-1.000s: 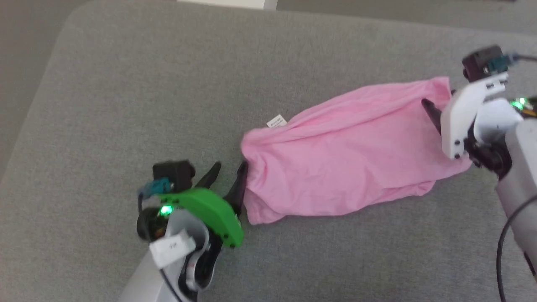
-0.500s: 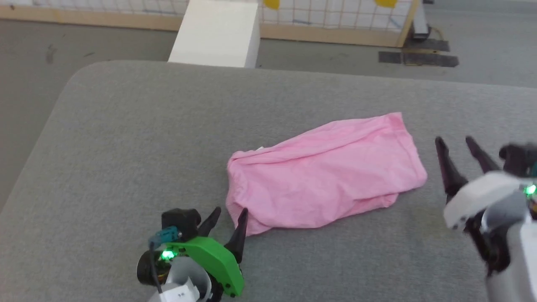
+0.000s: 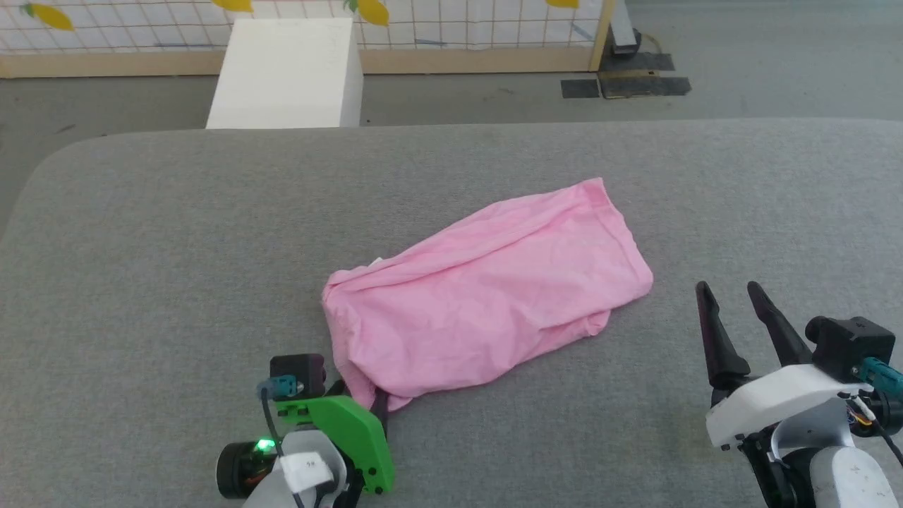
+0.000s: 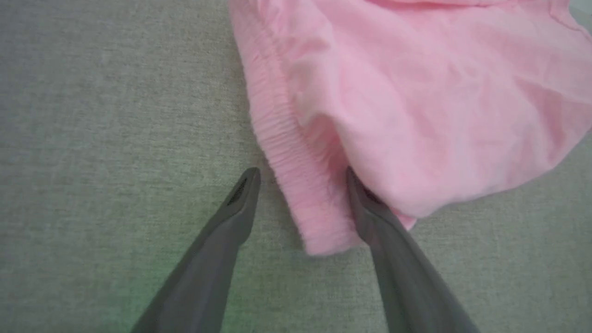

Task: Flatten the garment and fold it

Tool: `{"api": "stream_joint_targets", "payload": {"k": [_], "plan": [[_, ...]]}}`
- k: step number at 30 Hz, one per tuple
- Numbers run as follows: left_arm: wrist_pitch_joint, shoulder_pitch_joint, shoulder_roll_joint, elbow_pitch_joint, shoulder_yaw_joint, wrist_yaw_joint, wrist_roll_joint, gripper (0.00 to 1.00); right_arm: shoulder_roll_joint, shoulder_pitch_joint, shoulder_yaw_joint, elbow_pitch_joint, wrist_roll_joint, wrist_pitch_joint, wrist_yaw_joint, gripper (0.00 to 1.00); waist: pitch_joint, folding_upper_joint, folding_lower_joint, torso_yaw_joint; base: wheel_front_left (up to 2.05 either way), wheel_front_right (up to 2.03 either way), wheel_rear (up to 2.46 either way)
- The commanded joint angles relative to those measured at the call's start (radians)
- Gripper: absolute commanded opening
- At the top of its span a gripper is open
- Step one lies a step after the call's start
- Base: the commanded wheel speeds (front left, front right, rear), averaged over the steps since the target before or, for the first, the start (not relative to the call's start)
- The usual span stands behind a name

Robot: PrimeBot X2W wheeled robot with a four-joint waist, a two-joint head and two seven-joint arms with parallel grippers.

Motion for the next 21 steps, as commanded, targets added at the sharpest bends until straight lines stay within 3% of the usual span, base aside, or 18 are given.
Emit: {"api": "stream_joint_targets", "payload": {"k": [1, 5, 6, 7, 14, 21], "plan": [[0.012, -0.021, -0.003, 0.013, -0.003, 0.003, -0.006, 1.00, 0.003, 0.006, 0.004, -0.008, -0.001, -0.006, -0.002, 1.00, 0.011, 0.0000, 0.0000, -0.015, 0.00, 0.00, 0.00], [0.037, -0.038, -0.009, 0.036, -0.017, -0.015, -0.017, 1.00, 0.004, 0.000, 0.007, 0.001, 0.009, -0.004, -0.002, 1.00, 0.019, 0.0000, 0.0000, -0.018, 0.00, 0.00, 0.00], [0.039, -0.040, -0.008, 0.038, -0.022, -0.022, -0.018, 0.46, 0.004, -0.002, 0.006, 0.005, 0.009, 0.000, -0.002, 1.00, 0.021, 0.0000, 0.0000, -0.017, 0.00, 0.00, 0.00], [0.040, -0.042, -0.009, 0.040, -0.027, -0.029, -0.019, 0.00, 0.004, -0.004, -0.002, 0.014, 0.008, 0.007, -0.002, 1.00, 0.023, 0.0000, 0.0000, -0.014, 0.00, 0.00, 0.00], [0.036, -0.048, -0.011, 0.033, -0.054, -0.065, -0.023, 0.00, 0.004, -0.106, -0.032, 0.116, -0.031, 0.077, -0.002, 1.00, 0.038, 0.0000, 0.0000, 0.030, 0.00, 0.00, 0.00], [0.011, -0.076, -0.014, 0.021, -0.068, -0.084, -0.015, 0.00, 0.004, -0.299, -0.050, 0.336, -0.047, 0.175, -0.002, 1.00, 0.071, 0.0000, 0.0000, 0.078, 0.00, 0.00, 0.00]]}}
